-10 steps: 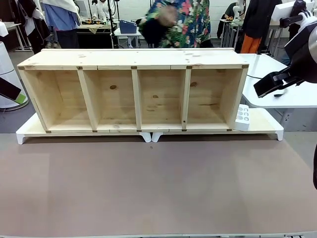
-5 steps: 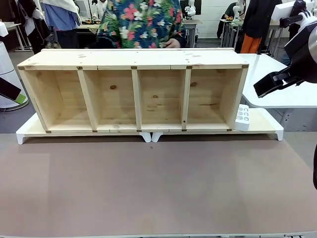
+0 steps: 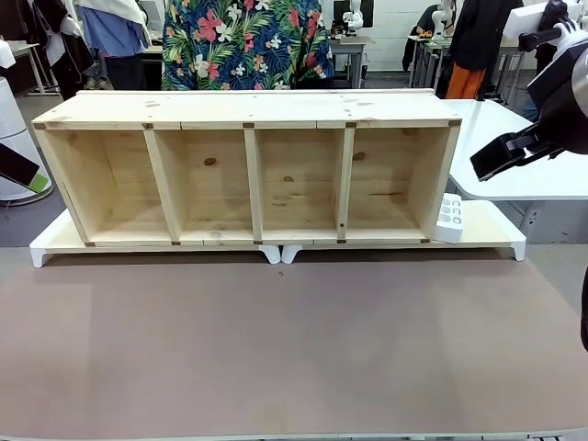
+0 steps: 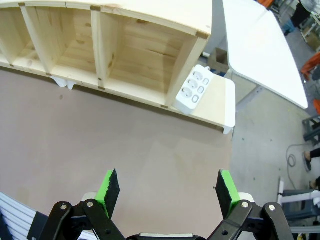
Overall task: Perform cable management.
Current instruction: When the cord part of the Power Cable appears at the lower middle area of the table and stops, grasp the cord part of the Power Cable.
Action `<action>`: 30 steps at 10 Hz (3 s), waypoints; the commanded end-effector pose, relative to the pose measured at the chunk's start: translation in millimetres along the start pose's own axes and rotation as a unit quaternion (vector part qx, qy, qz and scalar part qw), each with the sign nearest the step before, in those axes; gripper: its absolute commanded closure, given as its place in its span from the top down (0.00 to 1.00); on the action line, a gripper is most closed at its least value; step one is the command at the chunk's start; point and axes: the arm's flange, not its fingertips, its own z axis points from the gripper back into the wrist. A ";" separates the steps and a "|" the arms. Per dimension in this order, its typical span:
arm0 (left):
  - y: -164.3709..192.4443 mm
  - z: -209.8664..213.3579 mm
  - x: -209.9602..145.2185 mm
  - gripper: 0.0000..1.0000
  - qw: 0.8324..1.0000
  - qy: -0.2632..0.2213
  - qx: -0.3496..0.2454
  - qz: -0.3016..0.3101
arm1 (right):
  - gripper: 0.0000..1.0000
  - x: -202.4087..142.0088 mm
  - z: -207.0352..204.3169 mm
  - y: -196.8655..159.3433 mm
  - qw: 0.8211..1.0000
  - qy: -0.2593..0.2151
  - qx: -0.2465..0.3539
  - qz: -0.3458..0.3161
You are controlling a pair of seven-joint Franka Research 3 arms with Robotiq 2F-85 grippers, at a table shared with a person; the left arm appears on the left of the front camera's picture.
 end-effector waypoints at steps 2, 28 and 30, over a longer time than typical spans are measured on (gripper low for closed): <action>0.3 1.2 0.5 1.00 1.000 -0.004 0.000 -0.006 | 1.00 0.0 -0.6 -0.9 1.000 0.001 -0.001 -0.002; 0.3 1.2 0.5 1.00 1.000 -0.004 0.000 -0.006 | 1.00 0.0 -0.6 -0.9 1.000 0.001 -0.001 -0.002; 0.3 1.2 0.5 1.00 1.000 -0.004 0.000 -0.006 | 1.00 0.0 -0.6 -0.9 1.000 0.001 -0.001 -0.002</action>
